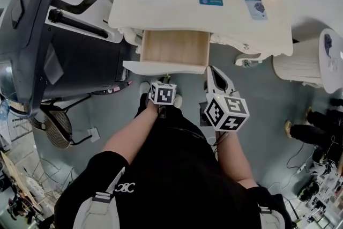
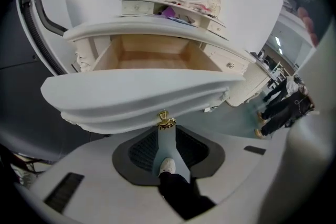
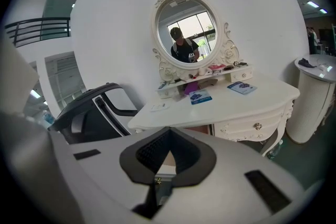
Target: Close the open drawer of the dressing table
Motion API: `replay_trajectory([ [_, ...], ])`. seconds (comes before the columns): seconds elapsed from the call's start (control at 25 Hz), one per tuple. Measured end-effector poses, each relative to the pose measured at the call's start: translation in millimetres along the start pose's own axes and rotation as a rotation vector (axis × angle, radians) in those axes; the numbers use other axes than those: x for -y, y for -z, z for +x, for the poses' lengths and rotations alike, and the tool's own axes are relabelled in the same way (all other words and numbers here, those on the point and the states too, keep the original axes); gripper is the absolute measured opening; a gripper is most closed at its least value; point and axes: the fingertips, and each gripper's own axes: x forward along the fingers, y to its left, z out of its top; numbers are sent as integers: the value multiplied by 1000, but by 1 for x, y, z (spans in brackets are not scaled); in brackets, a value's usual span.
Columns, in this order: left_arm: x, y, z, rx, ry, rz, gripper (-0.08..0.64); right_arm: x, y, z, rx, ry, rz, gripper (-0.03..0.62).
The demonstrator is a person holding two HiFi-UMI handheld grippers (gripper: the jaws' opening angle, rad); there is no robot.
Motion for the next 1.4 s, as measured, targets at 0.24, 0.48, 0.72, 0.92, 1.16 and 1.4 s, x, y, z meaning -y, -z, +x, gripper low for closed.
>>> replay_trajectory([
  [0.24, -3, -3, 8, 36, -49, -44, 94, 12, 10, -2, -25, 24, -6, 9],
  [0.48, -7, -23, 18, 49, -40, -50, 86, 21, 7, -6, -18, 54, -34, 9],
  [0.72, -17, -60, 31, 86, -45, -74, 84, 29, 9, -7, -23, 72, -17, 9],
  [0.92, -25, -95, 44, 119, -52, -66, 84, 41, 6, -6, -20, 89, -15, 9],
  [1.16, -36, -134, 59, 162, -61, -57, 84, 55, 3, -2, -23, 107, -24, 9],
  [1.4, -44, -164, 70, 192, -65, -48, 85, 65, -2, 7, -7, 117, -21, 9],
])
